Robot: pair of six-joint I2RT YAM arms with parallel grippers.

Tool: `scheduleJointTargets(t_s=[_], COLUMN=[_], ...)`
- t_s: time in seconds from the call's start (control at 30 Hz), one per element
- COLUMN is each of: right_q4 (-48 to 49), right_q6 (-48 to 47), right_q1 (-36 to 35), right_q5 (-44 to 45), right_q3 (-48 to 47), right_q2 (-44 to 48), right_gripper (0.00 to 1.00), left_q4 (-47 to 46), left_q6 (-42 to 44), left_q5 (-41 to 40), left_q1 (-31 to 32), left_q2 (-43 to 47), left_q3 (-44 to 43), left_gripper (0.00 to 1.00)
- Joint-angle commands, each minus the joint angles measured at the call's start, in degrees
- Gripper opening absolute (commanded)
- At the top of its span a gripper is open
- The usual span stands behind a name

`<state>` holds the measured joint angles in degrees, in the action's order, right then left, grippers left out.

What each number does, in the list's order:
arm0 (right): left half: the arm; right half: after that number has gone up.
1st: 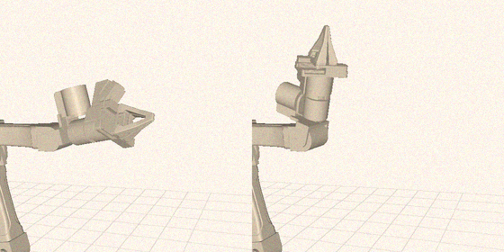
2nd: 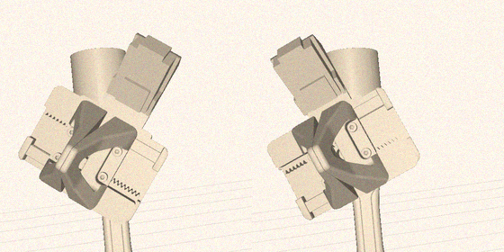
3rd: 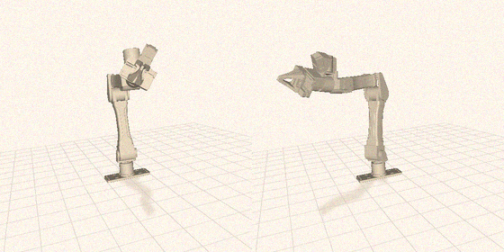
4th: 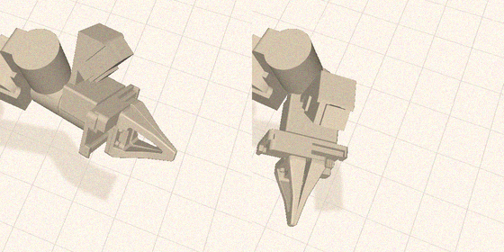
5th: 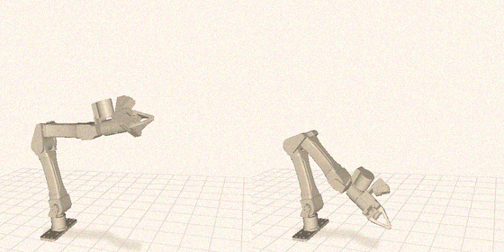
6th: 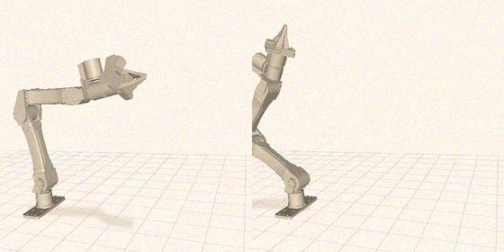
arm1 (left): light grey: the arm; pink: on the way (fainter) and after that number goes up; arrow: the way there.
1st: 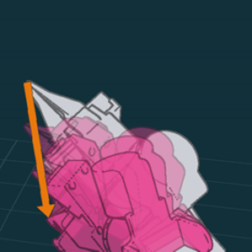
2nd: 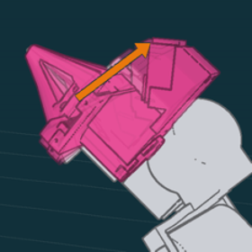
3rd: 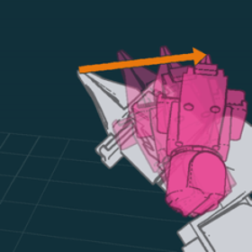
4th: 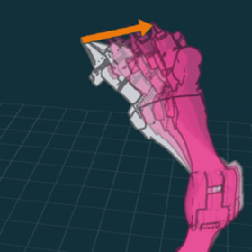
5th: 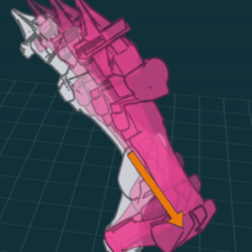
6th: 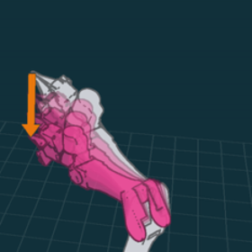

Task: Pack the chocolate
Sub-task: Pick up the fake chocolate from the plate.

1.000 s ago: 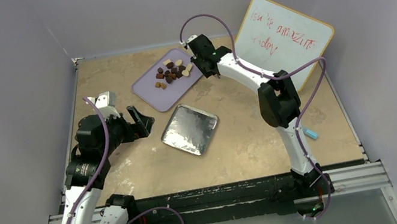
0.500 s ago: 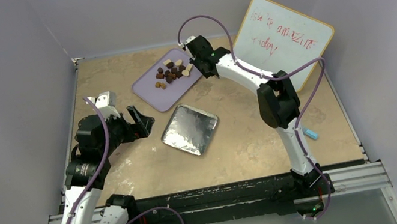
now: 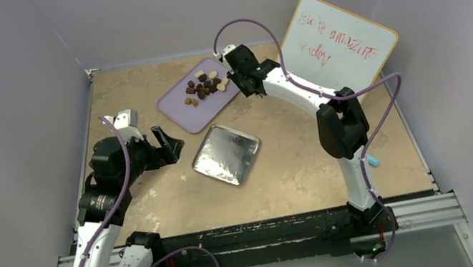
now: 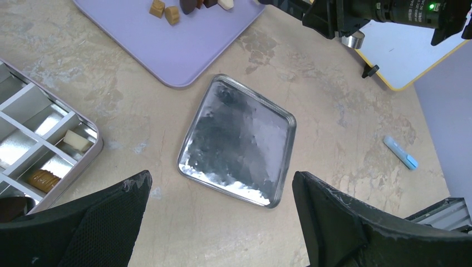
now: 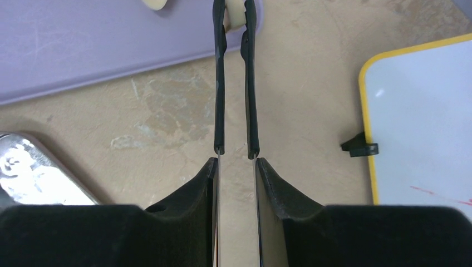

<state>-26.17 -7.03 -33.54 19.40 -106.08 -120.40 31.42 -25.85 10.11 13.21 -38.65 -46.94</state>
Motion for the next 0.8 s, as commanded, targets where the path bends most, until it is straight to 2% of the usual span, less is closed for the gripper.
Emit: scheduleJointTargets(t_s=[0.0,0.2,0.4,0.77], right_q4=[2.34,1.37,4.43,14.09], right_q6=[3.23,6.52,12.53,19.39], right_q1=[-0.48,-0.78,-1.72,-13.4], right_q5=[-1.77,-6.88,-16.3,-22.31], right_q3=[1.91,2.78,7.73,14.32], right_q2=[3.84,7.8,14.06,20.14], right_gripper=[0.11,0.11,0.11,0.11], left_q4=[-0.42,-0.31,-0.17,2.51], left_q6=[0.71,0.71,0.43,-2.31], left_q5=[-0.82,-1.9,-6.01,-13.51], left_q1=[0.23,0.23,0.23,0.23], left_q2=[0.34,1.36,3.93,11.1], left_q3=[0.26,-0.22,-1.31,-7.67], left_gripper=[0.96,0.96,0.96,0.96])
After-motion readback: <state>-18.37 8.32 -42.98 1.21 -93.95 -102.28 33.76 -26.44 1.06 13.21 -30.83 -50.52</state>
